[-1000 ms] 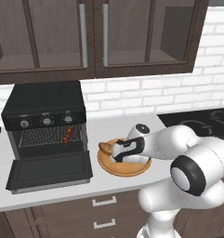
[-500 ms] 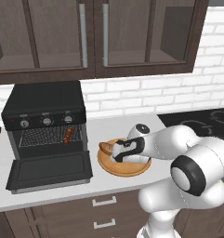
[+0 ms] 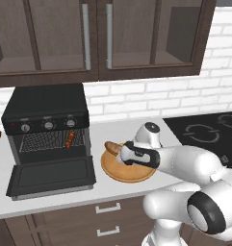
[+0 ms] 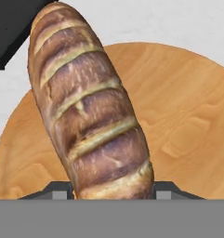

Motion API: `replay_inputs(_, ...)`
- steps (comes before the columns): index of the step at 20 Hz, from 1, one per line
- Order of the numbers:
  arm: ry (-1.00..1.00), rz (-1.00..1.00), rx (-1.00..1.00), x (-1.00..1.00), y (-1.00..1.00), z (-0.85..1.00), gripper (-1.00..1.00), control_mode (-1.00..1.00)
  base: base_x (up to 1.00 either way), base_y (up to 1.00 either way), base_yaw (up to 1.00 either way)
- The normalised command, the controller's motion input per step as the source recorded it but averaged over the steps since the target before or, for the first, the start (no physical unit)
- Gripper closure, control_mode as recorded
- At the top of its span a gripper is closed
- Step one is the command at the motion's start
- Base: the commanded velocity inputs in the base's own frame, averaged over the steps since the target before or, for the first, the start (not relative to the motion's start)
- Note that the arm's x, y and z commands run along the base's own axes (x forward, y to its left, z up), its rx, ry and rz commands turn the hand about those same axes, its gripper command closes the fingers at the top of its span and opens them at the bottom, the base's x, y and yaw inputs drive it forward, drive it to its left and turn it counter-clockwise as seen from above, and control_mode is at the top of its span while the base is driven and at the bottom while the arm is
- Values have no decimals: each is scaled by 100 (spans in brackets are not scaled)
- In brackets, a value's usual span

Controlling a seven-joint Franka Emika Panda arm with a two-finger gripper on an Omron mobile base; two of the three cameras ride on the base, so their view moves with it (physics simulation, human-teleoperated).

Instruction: Pick up the kebab skewer and baguette bread, and place them inside the toaster oven. Close the toaster oven door and start by setting the timer.

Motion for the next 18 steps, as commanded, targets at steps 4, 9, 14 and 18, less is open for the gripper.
replay_inputs(4, 2, -17, 0, -25, -7, 99, 100, -100, 0, 0, 0)
replay_inputs(9, 1, -22, 0, -48, 0, 92, 100, -100, 0, 0, 0)
replay_inputs(14, 0, -25, 0, -74, 14, 63, 100, -100, 0, 0, 0)
replay_inputs(18, 0, -20, 0, -74, 51, 43, 100, -100, 0, 0, 0)
